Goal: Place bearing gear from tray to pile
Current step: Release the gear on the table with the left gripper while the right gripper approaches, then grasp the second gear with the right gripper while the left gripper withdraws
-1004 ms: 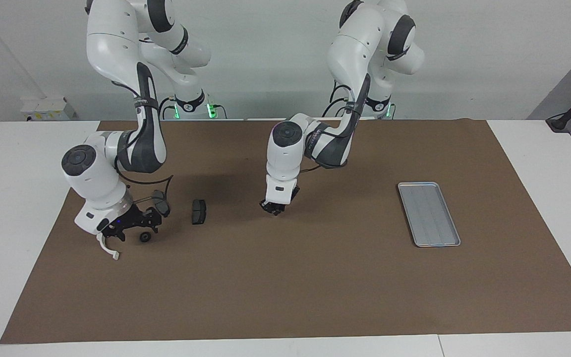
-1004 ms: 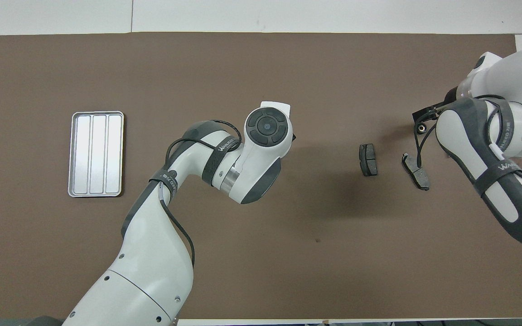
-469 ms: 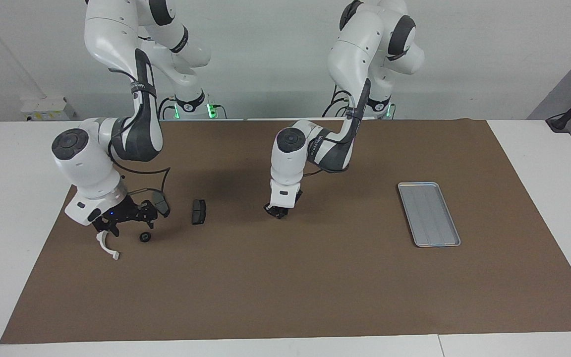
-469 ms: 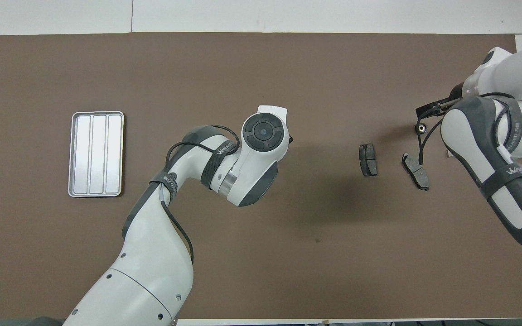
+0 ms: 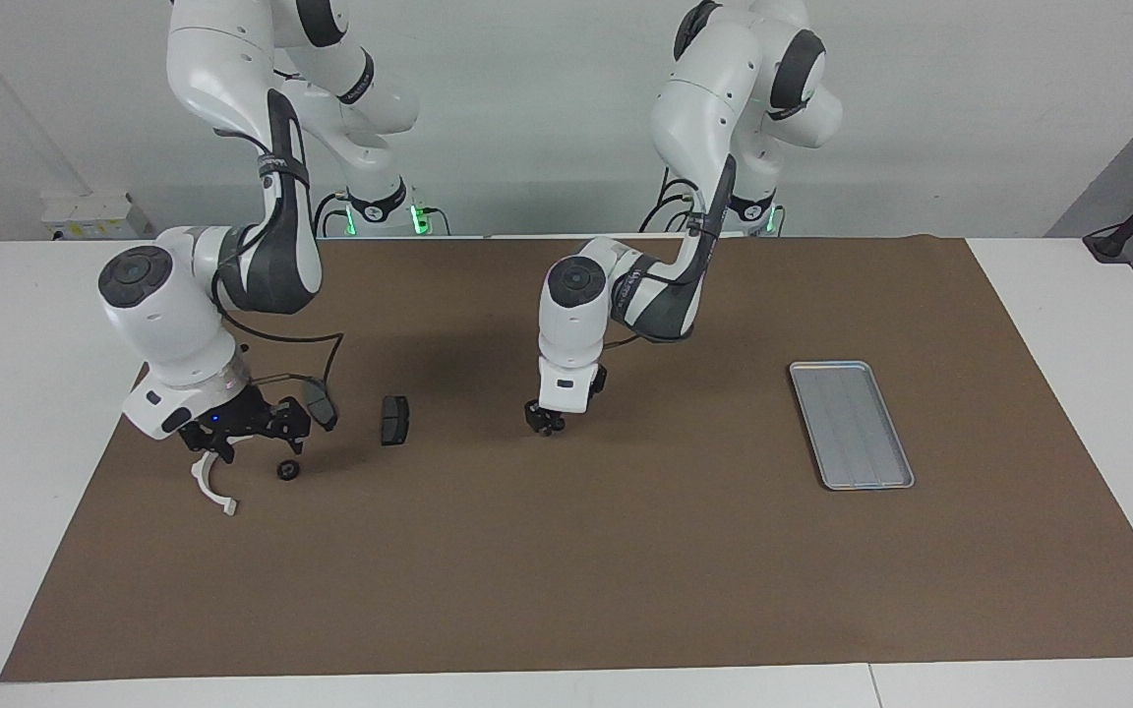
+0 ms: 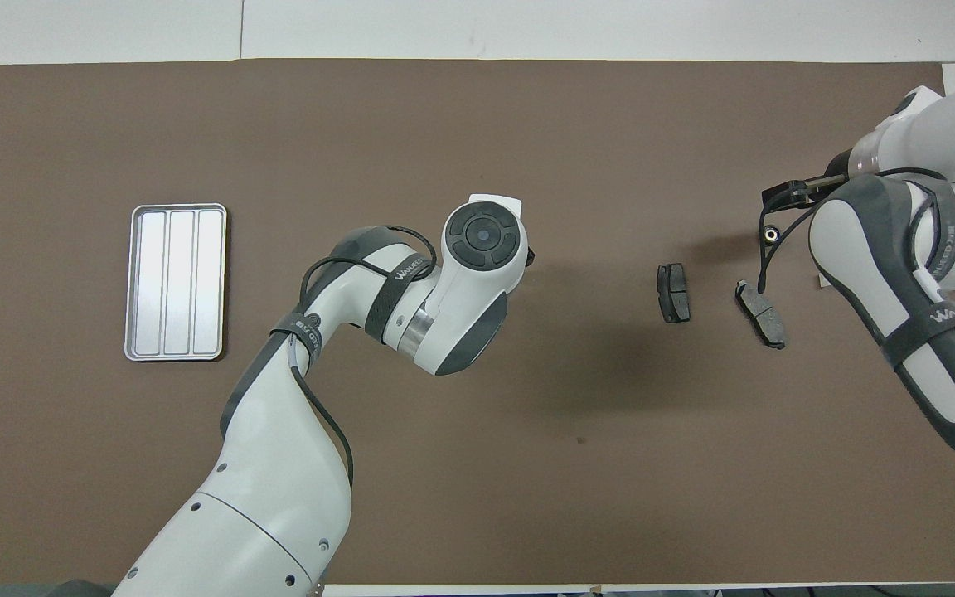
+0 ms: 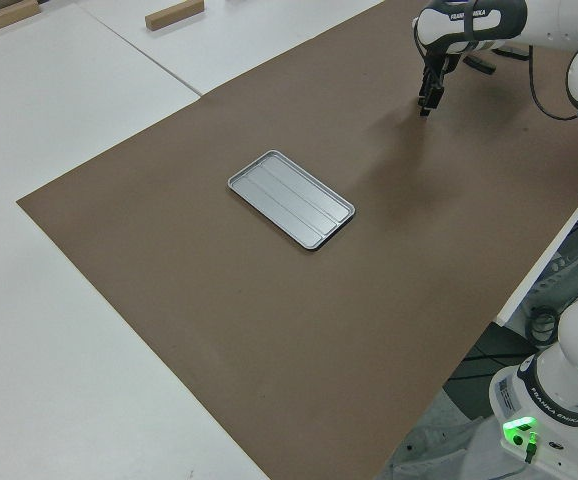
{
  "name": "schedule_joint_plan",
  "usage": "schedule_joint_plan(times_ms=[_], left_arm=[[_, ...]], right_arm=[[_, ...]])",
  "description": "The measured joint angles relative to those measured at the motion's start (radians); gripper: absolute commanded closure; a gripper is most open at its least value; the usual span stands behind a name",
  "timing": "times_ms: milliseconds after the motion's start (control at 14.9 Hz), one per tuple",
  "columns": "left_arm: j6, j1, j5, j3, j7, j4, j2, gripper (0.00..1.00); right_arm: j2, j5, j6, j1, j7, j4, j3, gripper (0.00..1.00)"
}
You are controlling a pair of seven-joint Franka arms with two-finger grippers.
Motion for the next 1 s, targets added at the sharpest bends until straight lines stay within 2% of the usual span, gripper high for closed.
schedule_joint_plan(times_ms=[201,536,737,1004], left_arm=[[-0.05,0.035,0.0,0.026,-0.004,0.031,-0.061,0.0],[-0.23,0.216,0.002,0.035,0.061,0.034,-0.252,0.0],[-0.366,0.34,0.003,0.039,0.265,0.034,-0.347,0.0],[-0.52,0.517,0.003,0.042,0.59,0.033,-0.457,0.0]], right_arm=[[-0.003,0.0,-0.022,0.0,0.017,0.0,0.001,0.0],[-0.005,0.0,-0.024,0.0,0.027,0.0,0.002,0.0],[-0.005,0.001,-0.026,0.019,0.049,0.0,0.006,0.0],[-0.007,-0.001,-0.041,0.2,0.295,0.001,0.01,0.0]])
